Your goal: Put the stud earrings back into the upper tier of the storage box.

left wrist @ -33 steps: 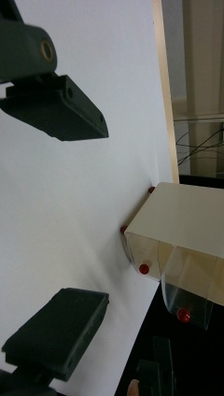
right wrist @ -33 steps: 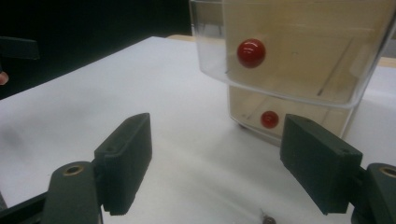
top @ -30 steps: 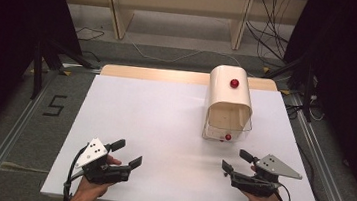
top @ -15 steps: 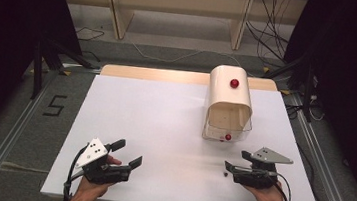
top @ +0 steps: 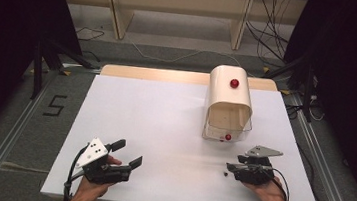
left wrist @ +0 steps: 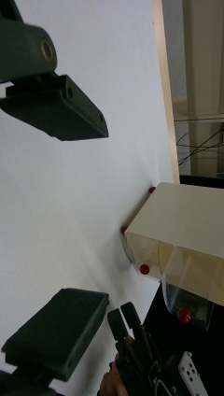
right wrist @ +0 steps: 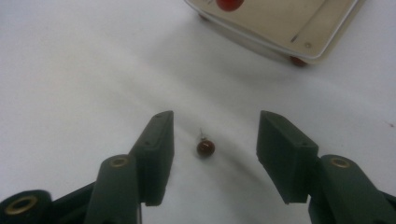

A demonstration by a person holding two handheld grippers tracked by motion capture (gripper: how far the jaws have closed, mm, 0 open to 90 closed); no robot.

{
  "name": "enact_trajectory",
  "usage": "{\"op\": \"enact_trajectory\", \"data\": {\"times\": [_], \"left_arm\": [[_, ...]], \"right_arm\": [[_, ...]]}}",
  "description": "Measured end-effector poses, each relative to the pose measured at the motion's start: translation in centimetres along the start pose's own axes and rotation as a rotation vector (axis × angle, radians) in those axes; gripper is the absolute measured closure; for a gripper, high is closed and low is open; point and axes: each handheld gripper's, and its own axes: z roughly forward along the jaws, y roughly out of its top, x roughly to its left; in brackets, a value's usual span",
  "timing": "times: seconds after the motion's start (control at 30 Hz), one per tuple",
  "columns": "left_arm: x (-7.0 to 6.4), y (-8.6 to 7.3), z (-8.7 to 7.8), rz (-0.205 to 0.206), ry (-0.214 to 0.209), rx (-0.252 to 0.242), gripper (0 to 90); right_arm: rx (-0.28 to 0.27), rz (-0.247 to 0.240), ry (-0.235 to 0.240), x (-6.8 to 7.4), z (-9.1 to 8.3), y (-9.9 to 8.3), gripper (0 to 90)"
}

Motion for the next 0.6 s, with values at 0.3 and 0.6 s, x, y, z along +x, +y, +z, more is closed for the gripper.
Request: {"op": "enact_trajectory", "data": {"times": [0.3, 0.6], "left_arm": [[0.0, 0.0, 0.0, -0.003, 0.003, 0.000, 16.6], [0.0, 0.0, 0.0, -0.005, 0.003, 0.002, 16.6]], "right_arm": [[0.051, -0.044, 0.011, 0.0, 1.3, 0.1, 60.8], [0.078, -0.070, 0.013, -0.1, 1.9, 0.1, 77.0]]}}
